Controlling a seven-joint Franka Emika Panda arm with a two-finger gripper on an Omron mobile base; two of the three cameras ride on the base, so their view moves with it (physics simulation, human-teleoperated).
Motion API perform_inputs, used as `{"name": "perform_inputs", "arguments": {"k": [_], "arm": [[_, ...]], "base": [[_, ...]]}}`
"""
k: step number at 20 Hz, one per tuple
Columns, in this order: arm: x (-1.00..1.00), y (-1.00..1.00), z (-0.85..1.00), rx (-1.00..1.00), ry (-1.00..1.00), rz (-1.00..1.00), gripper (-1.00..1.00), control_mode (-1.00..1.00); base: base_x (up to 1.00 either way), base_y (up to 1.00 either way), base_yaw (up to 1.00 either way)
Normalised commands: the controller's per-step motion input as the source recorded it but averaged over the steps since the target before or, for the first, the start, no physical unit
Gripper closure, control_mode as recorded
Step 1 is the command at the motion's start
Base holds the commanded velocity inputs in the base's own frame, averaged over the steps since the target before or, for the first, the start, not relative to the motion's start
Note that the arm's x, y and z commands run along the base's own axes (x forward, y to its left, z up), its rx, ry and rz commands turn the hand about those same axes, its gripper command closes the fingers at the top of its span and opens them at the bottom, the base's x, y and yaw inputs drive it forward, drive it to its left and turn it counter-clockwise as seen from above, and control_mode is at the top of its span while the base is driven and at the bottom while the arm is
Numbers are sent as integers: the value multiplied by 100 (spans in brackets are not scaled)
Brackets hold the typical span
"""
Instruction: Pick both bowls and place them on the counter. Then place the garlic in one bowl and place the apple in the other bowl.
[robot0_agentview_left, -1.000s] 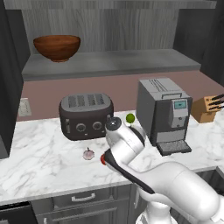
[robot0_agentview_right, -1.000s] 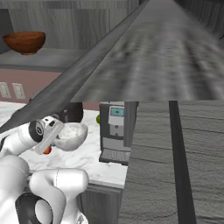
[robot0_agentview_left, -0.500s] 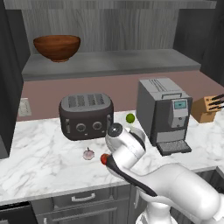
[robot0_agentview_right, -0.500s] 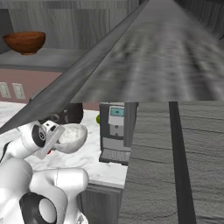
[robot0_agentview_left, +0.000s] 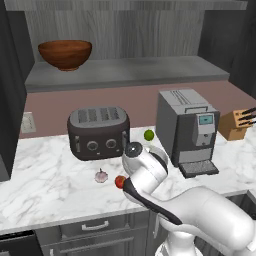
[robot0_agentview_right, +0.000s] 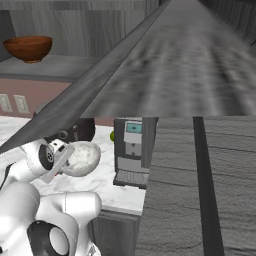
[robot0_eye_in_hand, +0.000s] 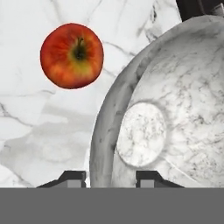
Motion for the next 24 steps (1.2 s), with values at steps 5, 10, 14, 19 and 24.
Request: {"name": "perform_inputs", "arguments": {"k": [5,10,14,19,24], "arm": [[-26,2,43,-2,0,-4,-100,-100],[-24,14,66,-4,0,-13,-100,-100],[-29,4,57,7,0,-28,-100,-100],[-27,0,28,19,-3,-39,-100,-100],[-28,2,20,23,-11,-38,-100,-100]], "base": [[0,0,0],[0,0,0],[0,0,0],[0,0,0],[0,0,0]]}}
